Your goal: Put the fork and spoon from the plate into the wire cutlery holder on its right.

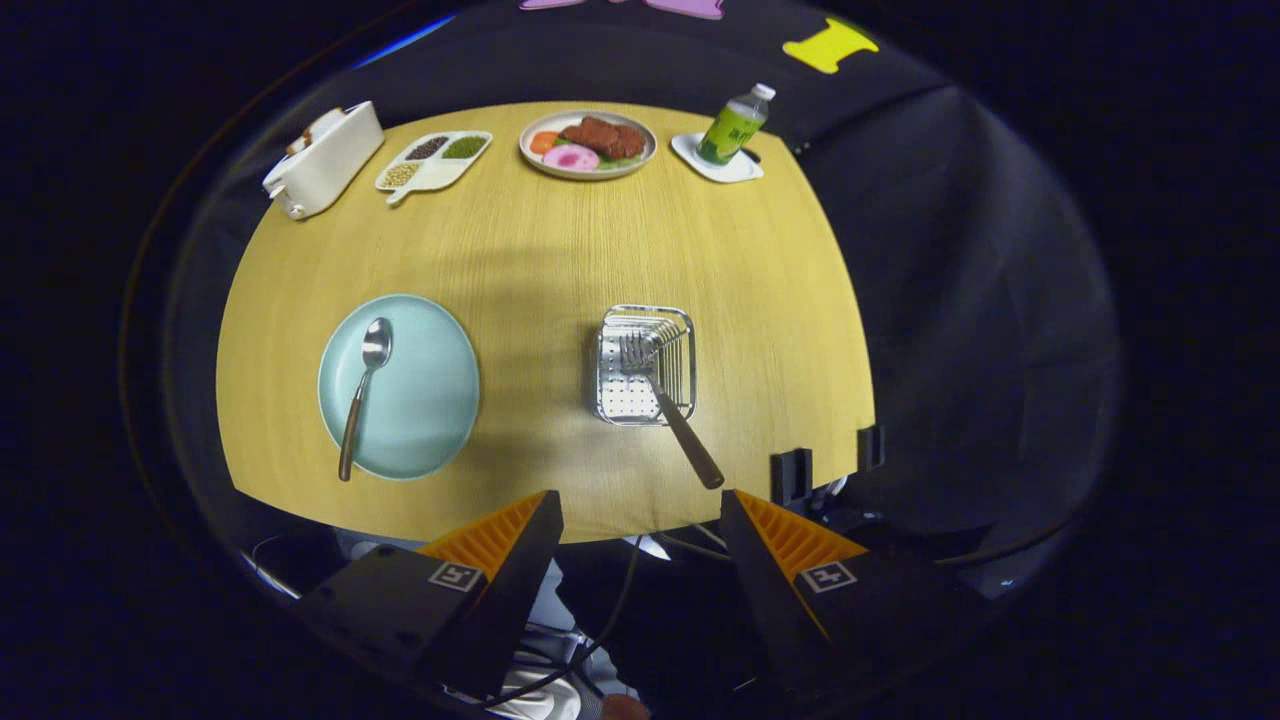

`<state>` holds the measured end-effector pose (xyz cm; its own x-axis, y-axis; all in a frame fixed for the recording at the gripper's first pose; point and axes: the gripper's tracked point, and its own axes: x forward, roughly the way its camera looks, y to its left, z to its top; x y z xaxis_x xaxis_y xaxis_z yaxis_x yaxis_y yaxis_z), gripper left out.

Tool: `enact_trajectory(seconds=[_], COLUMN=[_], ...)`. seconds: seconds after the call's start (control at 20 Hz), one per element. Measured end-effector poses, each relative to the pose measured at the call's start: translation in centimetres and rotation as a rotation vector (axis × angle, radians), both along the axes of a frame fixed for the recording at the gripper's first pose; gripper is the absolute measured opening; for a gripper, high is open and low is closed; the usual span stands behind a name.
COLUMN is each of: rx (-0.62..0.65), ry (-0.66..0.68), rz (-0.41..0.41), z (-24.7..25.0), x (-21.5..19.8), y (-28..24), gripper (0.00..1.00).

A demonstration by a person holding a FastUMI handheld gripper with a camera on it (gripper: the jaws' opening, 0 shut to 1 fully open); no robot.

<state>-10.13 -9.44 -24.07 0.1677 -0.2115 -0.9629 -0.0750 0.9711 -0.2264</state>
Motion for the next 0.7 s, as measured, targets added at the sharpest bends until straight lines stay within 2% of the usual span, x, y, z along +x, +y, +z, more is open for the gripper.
enact_trajectory(seconds=[0.1,0.25,0.35,0.5,0.7], rx=[-0.002,0.077,0.124,0.159,0.22], ry=[-0.065,-0.113,-0.144,-0.175,-0.14], rz=[0.052,0.114,0.109,0.076,0.035], z=[0.9,-0.1,-1.2,-4.3,-8.5], x=[-1.4,-2.6,-2.1,-1.1,0.0], y=[3.9,11.2,15.3,18.5,22.1], gripper=[0.98,0.98,0.98,0.97,0.96])
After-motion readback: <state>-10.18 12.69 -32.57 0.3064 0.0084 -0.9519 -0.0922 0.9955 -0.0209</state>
